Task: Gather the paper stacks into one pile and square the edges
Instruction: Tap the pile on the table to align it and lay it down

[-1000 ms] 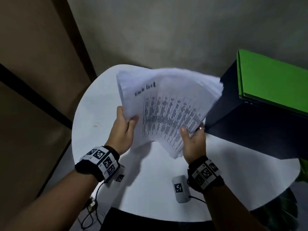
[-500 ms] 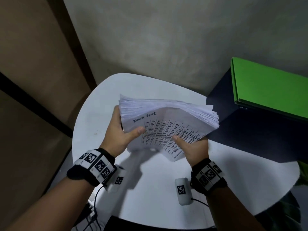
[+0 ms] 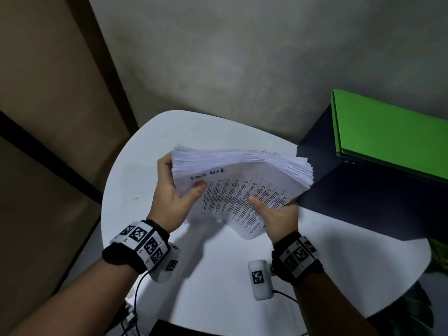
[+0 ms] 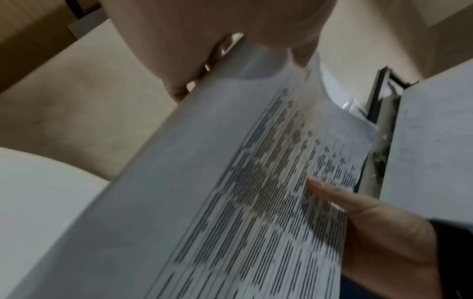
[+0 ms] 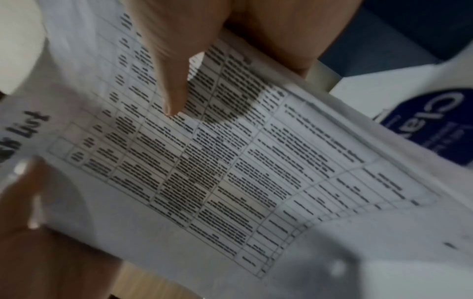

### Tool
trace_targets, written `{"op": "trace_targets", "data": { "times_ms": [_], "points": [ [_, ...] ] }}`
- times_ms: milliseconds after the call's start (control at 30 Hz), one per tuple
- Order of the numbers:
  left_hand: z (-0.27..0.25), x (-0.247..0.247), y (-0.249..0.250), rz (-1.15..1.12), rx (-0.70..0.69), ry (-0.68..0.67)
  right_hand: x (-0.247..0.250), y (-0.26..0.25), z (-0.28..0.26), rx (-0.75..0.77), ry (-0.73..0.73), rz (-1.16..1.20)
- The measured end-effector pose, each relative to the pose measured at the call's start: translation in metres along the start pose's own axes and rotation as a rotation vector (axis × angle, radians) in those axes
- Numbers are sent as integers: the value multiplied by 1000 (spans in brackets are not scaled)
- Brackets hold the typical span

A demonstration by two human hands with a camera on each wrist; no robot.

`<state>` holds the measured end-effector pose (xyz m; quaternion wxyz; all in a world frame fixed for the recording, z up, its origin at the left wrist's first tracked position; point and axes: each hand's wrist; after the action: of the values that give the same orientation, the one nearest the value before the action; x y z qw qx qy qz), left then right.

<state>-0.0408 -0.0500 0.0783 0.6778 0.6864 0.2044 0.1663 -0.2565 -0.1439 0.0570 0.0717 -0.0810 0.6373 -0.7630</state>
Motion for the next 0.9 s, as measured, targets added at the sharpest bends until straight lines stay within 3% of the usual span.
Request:
{"op": "trace_targets", "data": {
  "times_ms": [100, 233, 600, 700, 900],
  "points": [
    [-1, 5, -16, 71, 95, -59, -2, 5, -1, -13, 20, 12],
    [-5, 6, -26, 75, 121, -38, -4, 9, -3, -15, 29, 11],
    [-3, 1, -27, 242, 28, 54, -6, 7, -5, -38, 87, -94],
    [-1, 4, -43, 270, 136, 15, -10, 16, -9, -137, 37, -75],
    [17, 10, -33, 270, 242, 97, -11, 14, 8, -128, -21, -133]
  ]
}}
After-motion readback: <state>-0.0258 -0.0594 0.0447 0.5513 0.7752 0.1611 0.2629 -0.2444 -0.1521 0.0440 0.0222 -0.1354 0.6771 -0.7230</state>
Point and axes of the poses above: each hand's wrist, its own z-axis towards the middle knuckle, its own x-axis out of the back of the hand, y = z × x, and after that the axes turned 12 degrees about x, right-handed
